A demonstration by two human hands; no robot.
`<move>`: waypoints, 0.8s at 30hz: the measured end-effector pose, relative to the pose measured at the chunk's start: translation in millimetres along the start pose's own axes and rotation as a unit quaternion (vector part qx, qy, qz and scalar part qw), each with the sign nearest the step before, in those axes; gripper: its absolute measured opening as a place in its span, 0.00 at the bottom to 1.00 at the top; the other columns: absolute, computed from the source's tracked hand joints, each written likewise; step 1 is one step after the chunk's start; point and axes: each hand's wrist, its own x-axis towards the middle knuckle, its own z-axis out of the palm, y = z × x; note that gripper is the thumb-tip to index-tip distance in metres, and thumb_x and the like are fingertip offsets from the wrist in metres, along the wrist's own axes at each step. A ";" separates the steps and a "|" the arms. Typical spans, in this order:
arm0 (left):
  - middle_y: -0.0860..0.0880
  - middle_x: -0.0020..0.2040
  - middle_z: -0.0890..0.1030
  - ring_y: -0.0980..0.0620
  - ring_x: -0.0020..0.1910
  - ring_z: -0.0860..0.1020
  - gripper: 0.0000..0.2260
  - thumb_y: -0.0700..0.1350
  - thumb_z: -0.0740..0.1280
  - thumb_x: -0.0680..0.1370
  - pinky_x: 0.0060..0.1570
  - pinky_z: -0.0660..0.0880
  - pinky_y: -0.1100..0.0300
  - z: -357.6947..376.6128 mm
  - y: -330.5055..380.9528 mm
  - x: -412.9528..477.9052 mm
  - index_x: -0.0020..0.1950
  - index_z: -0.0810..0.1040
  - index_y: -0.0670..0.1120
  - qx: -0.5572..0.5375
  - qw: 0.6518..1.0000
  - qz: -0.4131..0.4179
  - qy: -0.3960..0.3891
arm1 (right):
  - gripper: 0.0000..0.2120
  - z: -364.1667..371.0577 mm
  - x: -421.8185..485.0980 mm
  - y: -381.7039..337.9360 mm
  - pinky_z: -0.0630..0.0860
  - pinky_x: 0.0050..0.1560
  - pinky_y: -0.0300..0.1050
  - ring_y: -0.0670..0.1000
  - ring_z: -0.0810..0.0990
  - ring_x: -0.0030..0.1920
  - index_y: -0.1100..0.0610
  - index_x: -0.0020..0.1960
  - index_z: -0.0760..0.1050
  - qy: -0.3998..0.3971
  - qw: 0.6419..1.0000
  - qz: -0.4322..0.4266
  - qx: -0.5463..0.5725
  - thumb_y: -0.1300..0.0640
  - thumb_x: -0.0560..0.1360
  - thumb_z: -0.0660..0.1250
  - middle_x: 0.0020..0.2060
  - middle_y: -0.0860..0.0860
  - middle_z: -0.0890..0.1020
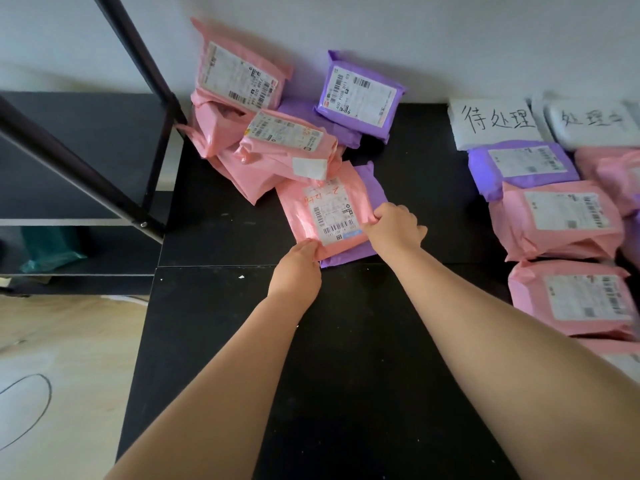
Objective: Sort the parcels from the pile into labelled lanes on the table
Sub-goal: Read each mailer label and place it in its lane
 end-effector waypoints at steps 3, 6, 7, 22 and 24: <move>0.48 0.75 0.68 0.46 0.71 0.69 0.21 0.38 0.57 0.83 0.69 0.67 0.54 -2.2 -3.8 -7.5 0.76 0.66 0.47 -0.004 1.000 0.005 0.003 | 0.07 -3.1 -11.3 0.6 0.65 0.58 0.51 0.53 0.75 0.54 0.51 0.56 0.78 0.024 0.999 -0.012 0.022 0.57 0.79 0.67 0.48 0.49 0.71; 0.50 0.76 0.68 0.48 0.72 0.69 0.22 0.38 0.58 0.82 0.69 0.67 0.55 -7.1 -4.5 -17.6 0.76 0.67 0.49 -0.015 1.000 0.016 0.019 | 0.11 -8.8 -24.0 2.1 0.65 0.58 0.50 0.52 0.76 0.54 0.50 0.59 0.79 0.057 0.997 -0.022 0.047 0.60 0.78 0.67 0.51 0.50 0.74; 0.50 0.76 0.67 0.48 0.72 0.68 0.22 0.38 0.59 0.82 0.70 0.67 0.55 -9.7 -3.2 -20.4 0.76 0.67 0.49 -0.018 0.999 0.021 0.026 | 0.11 -10.5 -28.6 2.9 0.65 0.58 0.50 0.53 0.76 0.54 0.50 0.59 0.79 0.063 0.996 -0.022 0.056 0.60 0.78 0.67 0.52 0.50 0.75; 0.52 0.77 0.66 0.48 0.76 0.61 0.27 0.35 0.63 0.79 0.71 0.64 0.51 -30.8 53.7 -80.8 0.76 0.67 0.54 0.068 0.970 0.166 0.165 | 0.11 -63.1 -110.9 47.6 0.60 0.52 0.47 0.53 0.76 0.53 0.50 0.55 0.82 0.128 0.977 -0.170 0.029 0.62 0.77 0.67 0.53 0.50 0.78; 0.52 0.78 0.62 0.48 0.78 0.57 0.26 0.38 0.65 0.80 0.74 0.57 0.51 -23.0 63.5 -89.8 0.76 0.66 0.53 0.138 0.959 0.184 0.163 | 0.12 -68.9 -120.2 57.0 0.60 0.52 0.47 0.53 0.75 0.55 0.50 0.56 0.83 0.129 0.971 -0.198 0.023 0.62 0.77 0.67 0.53 0.50 0.78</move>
